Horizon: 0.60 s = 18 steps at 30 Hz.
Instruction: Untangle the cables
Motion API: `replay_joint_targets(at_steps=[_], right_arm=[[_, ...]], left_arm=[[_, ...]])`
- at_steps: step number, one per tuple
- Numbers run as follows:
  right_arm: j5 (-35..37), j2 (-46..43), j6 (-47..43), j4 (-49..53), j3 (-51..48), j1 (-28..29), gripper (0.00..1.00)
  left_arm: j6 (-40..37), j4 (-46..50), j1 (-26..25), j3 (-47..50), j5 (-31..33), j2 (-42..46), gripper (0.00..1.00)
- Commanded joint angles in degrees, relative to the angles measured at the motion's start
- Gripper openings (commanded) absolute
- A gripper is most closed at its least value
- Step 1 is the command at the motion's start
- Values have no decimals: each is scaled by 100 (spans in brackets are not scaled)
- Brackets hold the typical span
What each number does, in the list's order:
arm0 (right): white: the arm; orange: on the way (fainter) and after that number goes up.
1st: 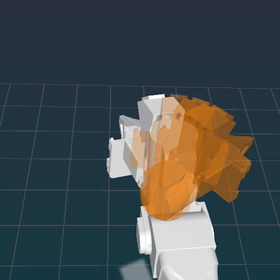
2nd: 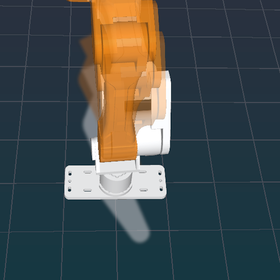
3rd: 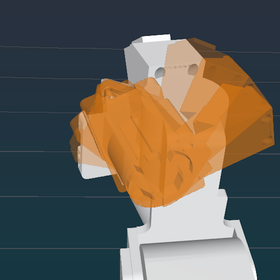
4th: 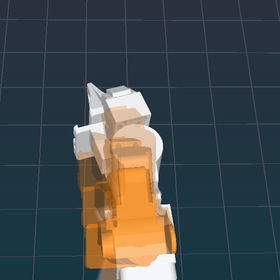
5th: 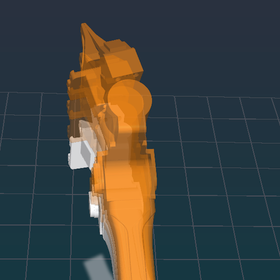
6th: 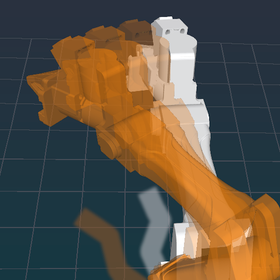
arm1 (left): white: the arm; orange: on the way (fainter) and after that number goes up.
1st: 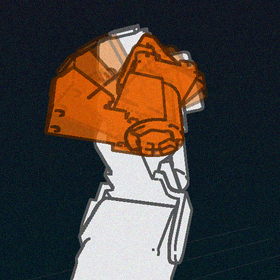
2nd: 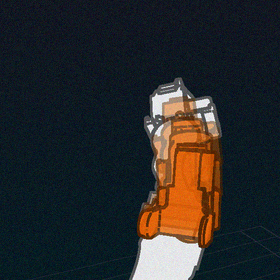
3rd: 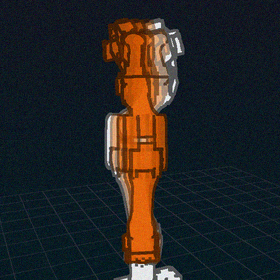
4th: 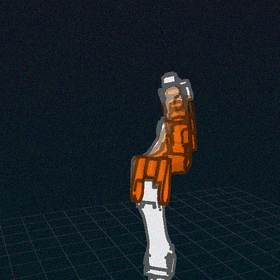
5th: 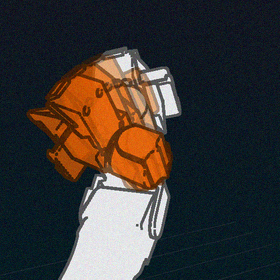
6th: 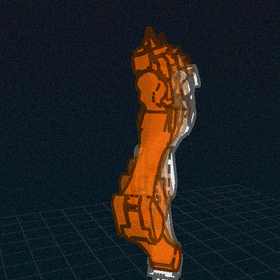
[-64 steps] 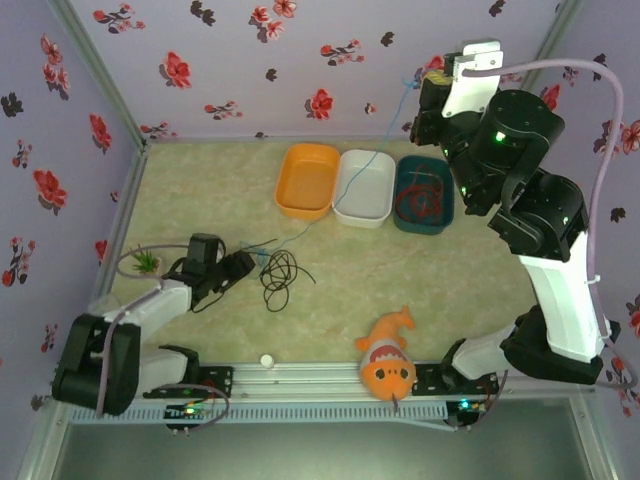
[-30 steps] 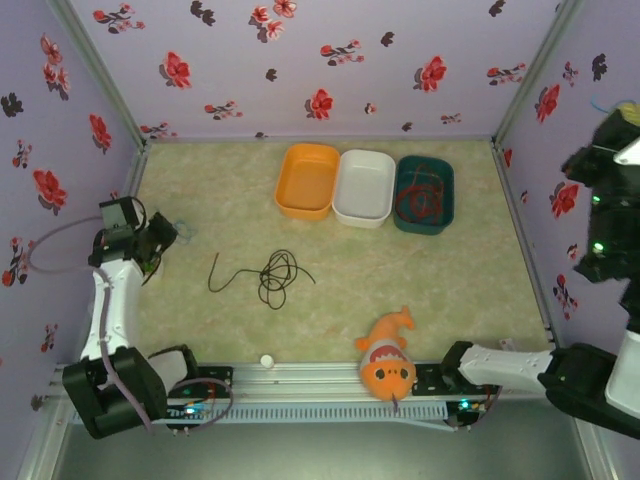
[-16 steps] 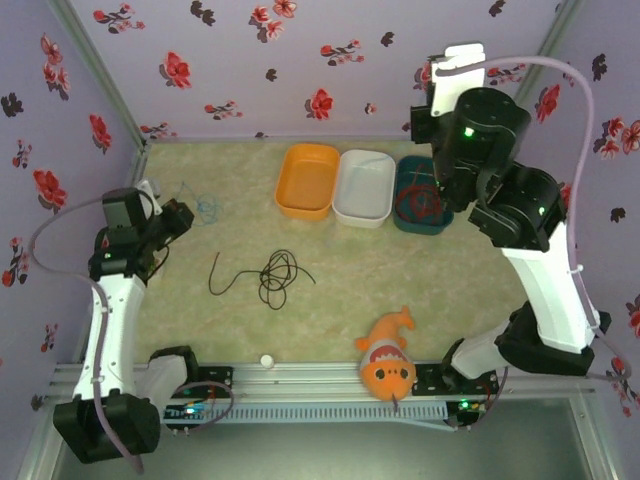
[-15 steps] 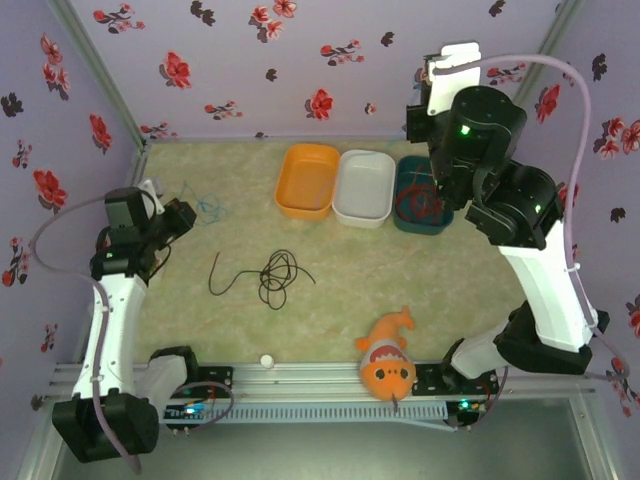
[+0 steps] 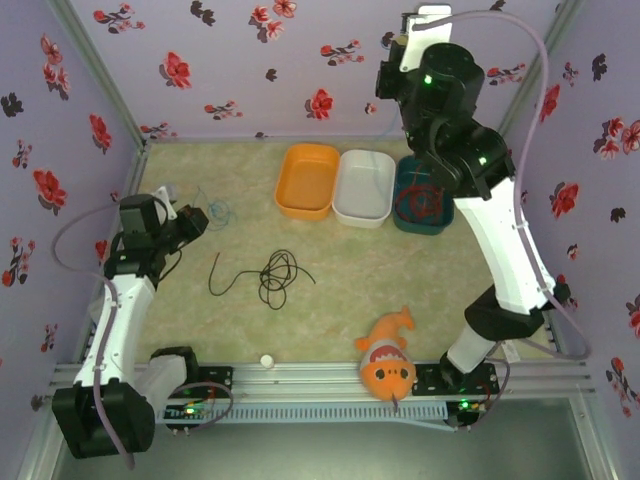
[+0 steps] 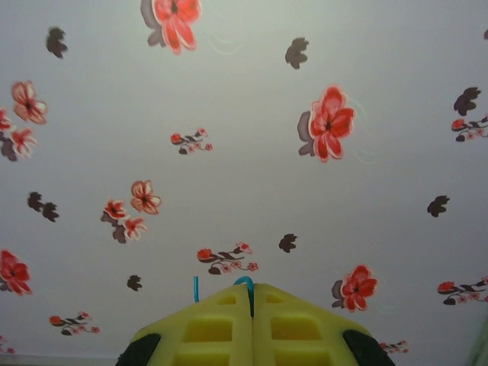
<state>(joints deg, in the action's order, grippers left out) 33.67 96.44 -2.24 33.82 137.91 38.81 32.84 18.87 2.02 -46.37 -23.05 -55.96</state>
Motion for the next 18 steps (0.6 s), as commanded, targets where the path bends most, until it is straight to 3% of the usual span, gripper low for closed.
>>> replay_joint_targets(at_steps=[1,18], right_arm=[[-269,123,234,-248,260,-317,0],[-892,567,636,-306,640,-1127,0]], left_arm=[[107,-328,-73,175,-206,15,0],[361,-718,-297,550,-210,-31,0]])
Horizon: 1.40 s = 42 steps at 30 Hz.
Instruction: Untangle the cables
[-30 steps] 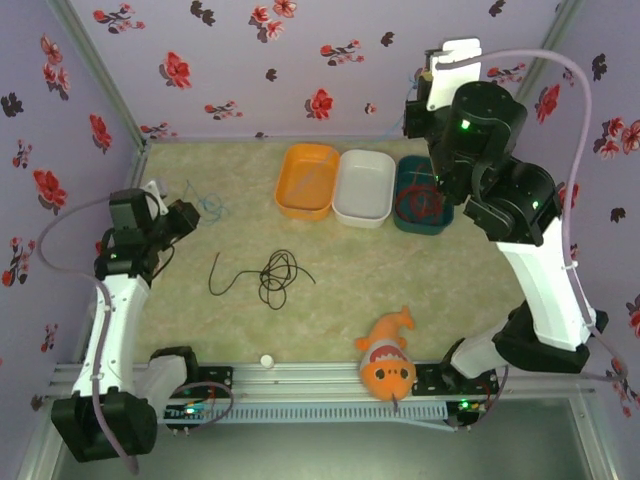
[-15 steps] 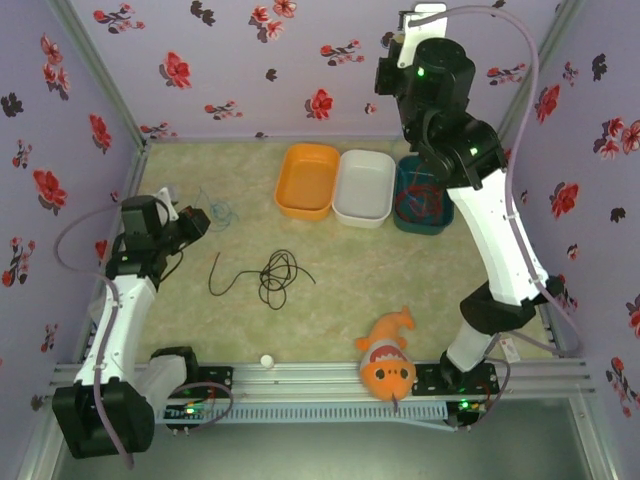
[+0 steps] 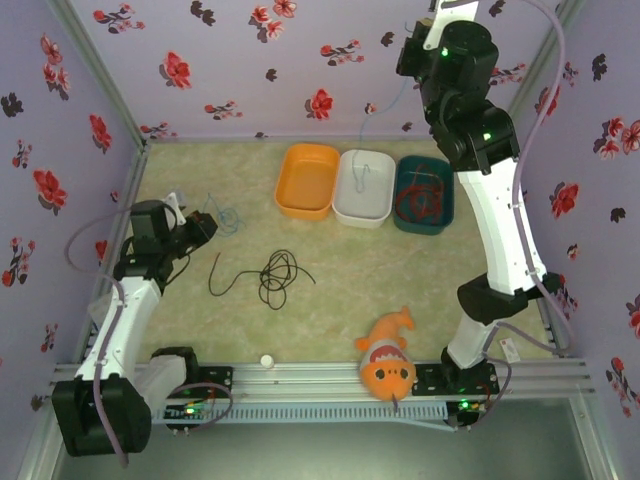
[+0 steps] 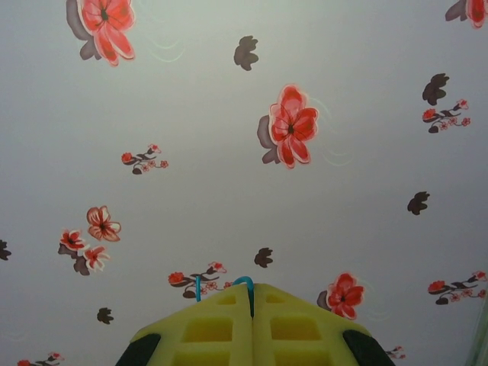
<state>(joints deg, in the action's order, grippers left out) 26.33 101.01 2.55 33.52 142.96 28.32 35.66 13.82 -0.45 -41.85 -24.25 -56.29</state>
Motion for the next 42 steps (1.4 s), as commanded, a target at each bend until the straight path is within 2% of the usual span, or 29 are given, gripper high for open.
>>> replay_joint_targets(at_steps=[1,12,16,21,25,29,39,42], right_arm=[[-175,145,181,-284,118,-93,0],[-356,439,491,-322,-457,-203,0],[-455,337,734,-344,-1033,-256,0],[-681,257,1183,-309,-1810,-419,0],[-1172,436,1618,-23,-2123,-624,0],[-1394,818,1795,386,-2144,-794,0],[-1067,1827,1564,1624,-1867,-916,0],[-1193,2039,1545,1832,-1924,-915,0]], left_arm=[[90,-230,-52,113,-97,11,0],[77,-247,-47,184,-90,6,0],[95,-310,-49,238,-96,-2,0],[-4,-212,-52,162,-97,-19,0],[-54,-186,-69,126,-97,47,0],[-39,-166,-117,104,-95,55,0],[-95,-49,-242,19,-89,-44,0],[-93,-68,-297,-34,-88,-122,0]])
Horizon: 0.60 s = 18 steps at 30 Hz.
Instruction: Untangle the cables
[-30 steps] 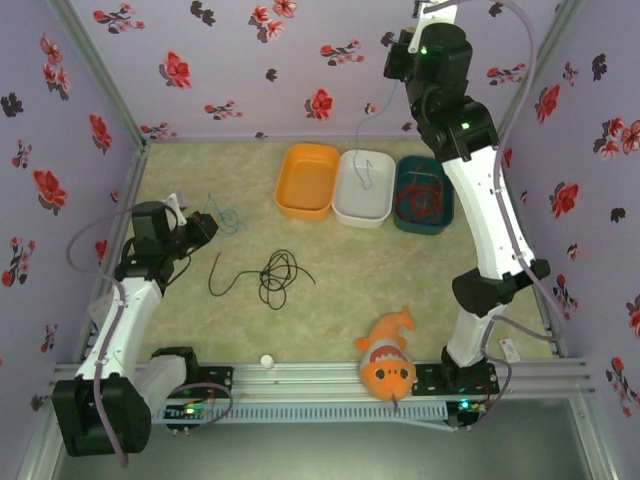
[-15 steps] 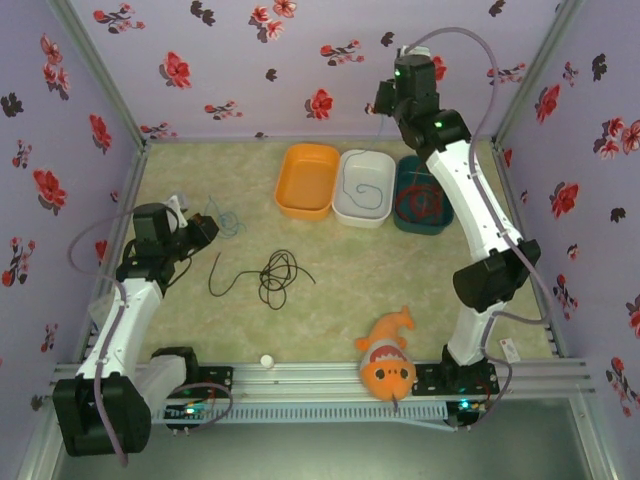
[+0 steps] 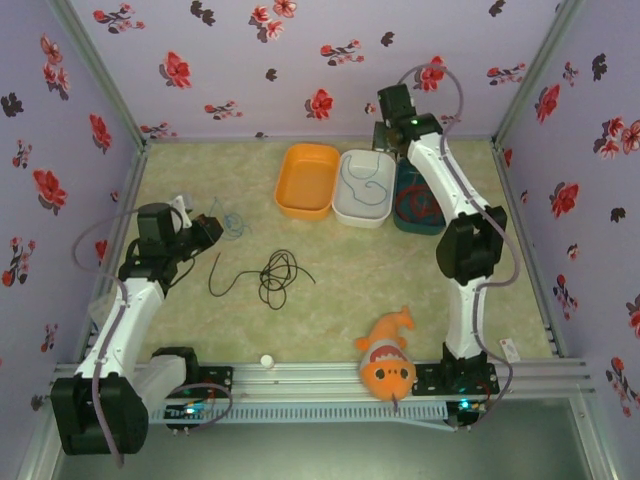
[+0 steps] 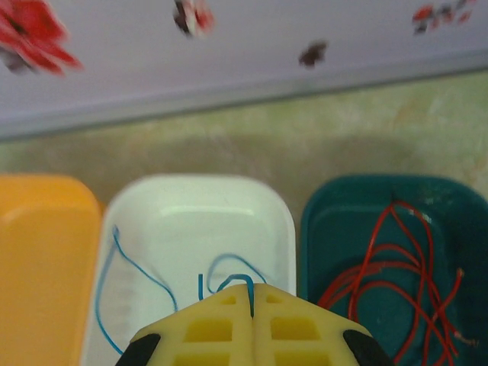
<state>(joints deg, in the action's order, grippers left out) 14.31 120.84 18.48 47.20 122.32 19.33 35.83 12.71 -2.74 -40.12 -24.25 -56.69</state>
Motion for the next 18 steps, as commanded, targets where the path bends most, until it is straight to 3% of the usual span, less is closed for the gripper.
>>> replay_joint_targets(at_steps=[1,7,18], right_arm=[[-106,131,-51,495,101,-17,0],[-705,621,-101,599,13,37,0],[-563,1236,-293,685,11,211,0]], left_arm=[[-118,39,-93,-229,-89,-113,0],[-153,39,-271,-346,-1,-186,0],[-341,281,-533,-575,182,-137,0]])
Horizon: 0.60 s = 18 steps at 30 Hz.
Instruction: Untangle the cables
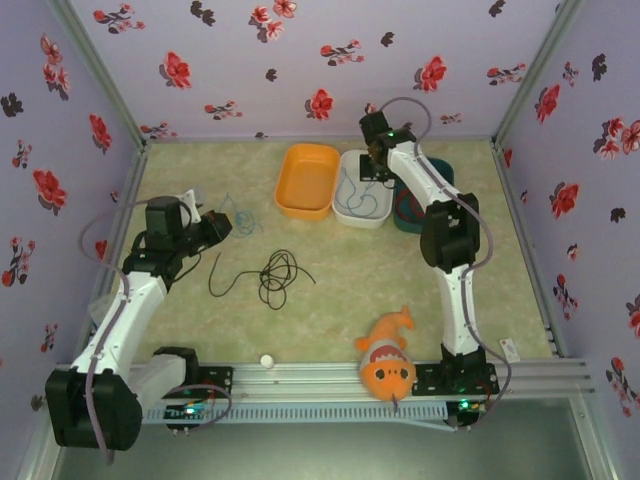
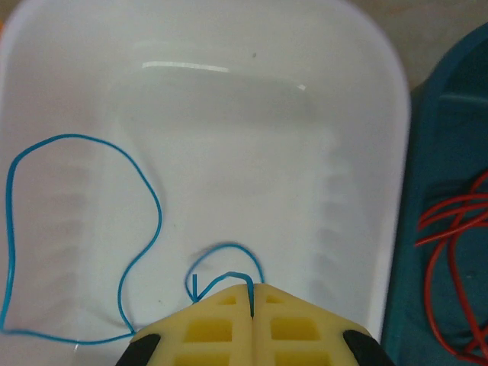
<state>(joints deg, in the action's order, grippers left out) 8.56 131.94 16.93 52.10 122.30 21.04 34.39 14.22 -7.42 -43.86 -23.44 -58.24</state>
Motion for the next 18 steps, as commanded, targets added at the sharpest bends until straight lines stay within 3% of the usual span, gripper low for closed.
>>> replay_joint_targets(at_steps=[1,4,18], right_arm=[[27,161,-145,204,4,53,0],[16,218,-185,235,-15,60,2],[89,-809,-236,0,-601,102,58]], left_arm=[[-200,136,-80,-202,105,31,0],[-186,111,-102,-186,110,66,0],[-327,264,-180,-428,111,76,0]])
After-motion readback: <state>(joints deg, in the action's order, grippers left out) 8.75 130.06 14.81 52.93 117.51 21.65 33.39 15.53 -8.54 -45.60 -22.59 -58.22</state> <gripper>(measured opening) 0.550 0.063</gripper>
